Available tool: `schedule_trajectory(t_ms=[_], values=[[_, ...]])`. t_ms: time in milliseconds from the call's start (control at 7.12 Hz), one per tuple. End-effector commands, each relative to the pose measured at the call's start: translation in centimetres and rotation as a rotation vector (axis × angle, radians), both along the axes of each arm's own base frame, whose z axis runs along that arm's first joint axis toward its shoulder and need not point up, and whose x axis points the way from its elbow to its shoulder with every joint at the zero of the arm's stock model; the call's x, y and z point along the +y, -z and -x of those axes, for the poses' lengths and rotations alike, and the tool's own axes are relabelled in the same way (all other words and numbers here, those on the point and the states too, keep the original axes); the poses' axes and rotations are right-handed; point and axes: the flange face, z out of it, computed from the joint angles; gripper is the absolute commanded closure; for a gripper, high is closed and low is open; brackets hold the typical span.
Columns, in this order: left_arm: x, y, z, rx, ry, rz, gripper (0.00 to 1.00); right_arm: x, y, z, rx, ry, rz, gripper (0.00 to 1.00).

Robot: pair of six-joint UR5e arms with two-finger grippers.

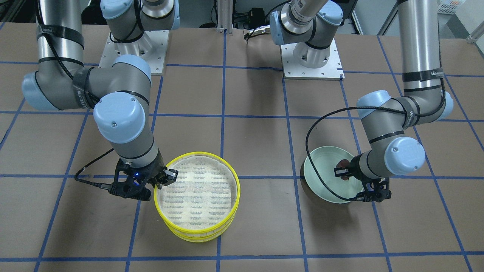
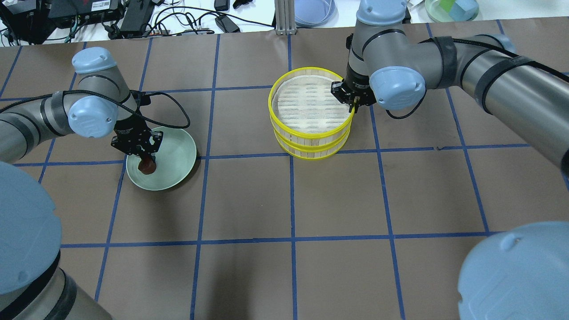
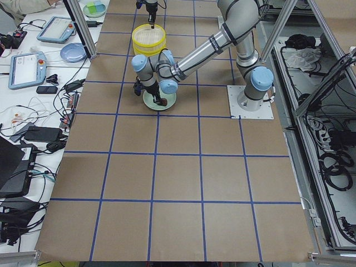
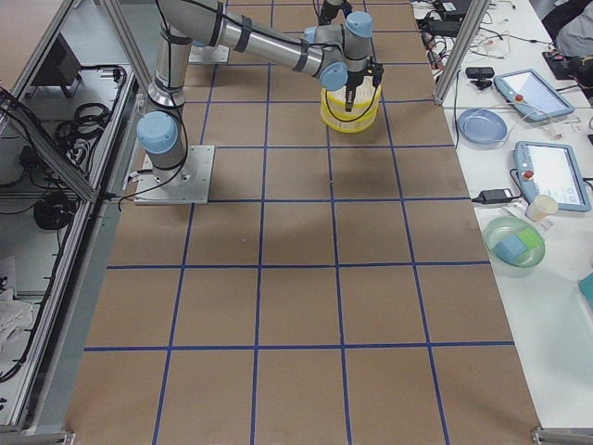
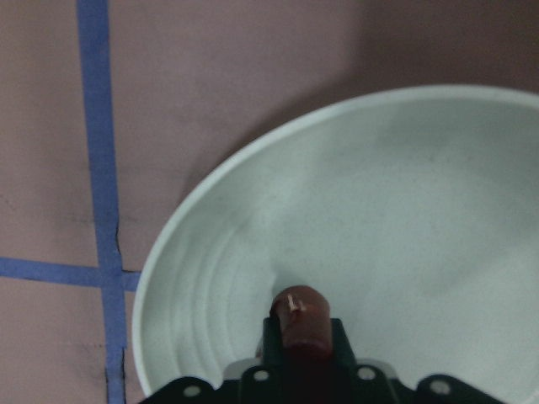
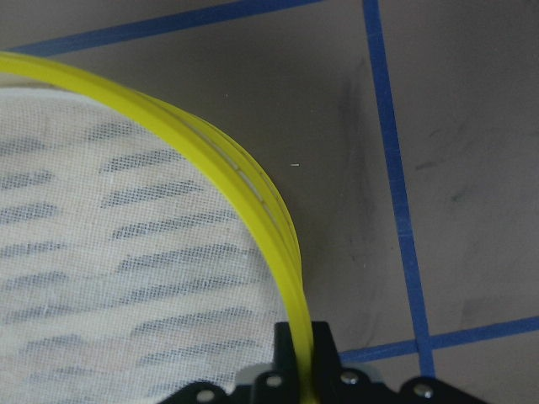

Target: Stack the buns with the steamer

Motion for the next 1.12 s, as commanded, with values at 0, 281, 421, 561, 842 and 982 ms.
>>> schedule_trajectory(t_ms=[0,281,421,561,842,982], values=[[-0.9,-1.0,-0.1,-0.011,-0.073,0.061,1.00,-0.1,-0.1,-0.1,-0.002,-0.004,0.012,1.00],[-1.9,-2.9,-0.3,-0.027,-0.135,0.111,1.00,0.0,0.5,-0.1,0.000,-0.003,-0.003,1.00],[-2.1,-3.8,0.0,0.000,-0.151,0.134,1.00,0.0,0.6,-0.1,0.000,-0.003,-0.005,1.00],[-2.5,-4.8,0.1,-0.003,-0.216,0.154,1.00,0.0,0.6,0.1,0.003,-0.001,-0.005,1.00],[-3.5,-7.2,1.0,0.066,-0.361,0.204,1.00,0.0,0.5,0.1,0.019,-0.006,-0.001,0.75],[-3.7,-8.3,1.2,0.069,-0.379,0.222,1.00,0.0,0.5,0.1,0.019,-0.006,-0.001,0.68]])
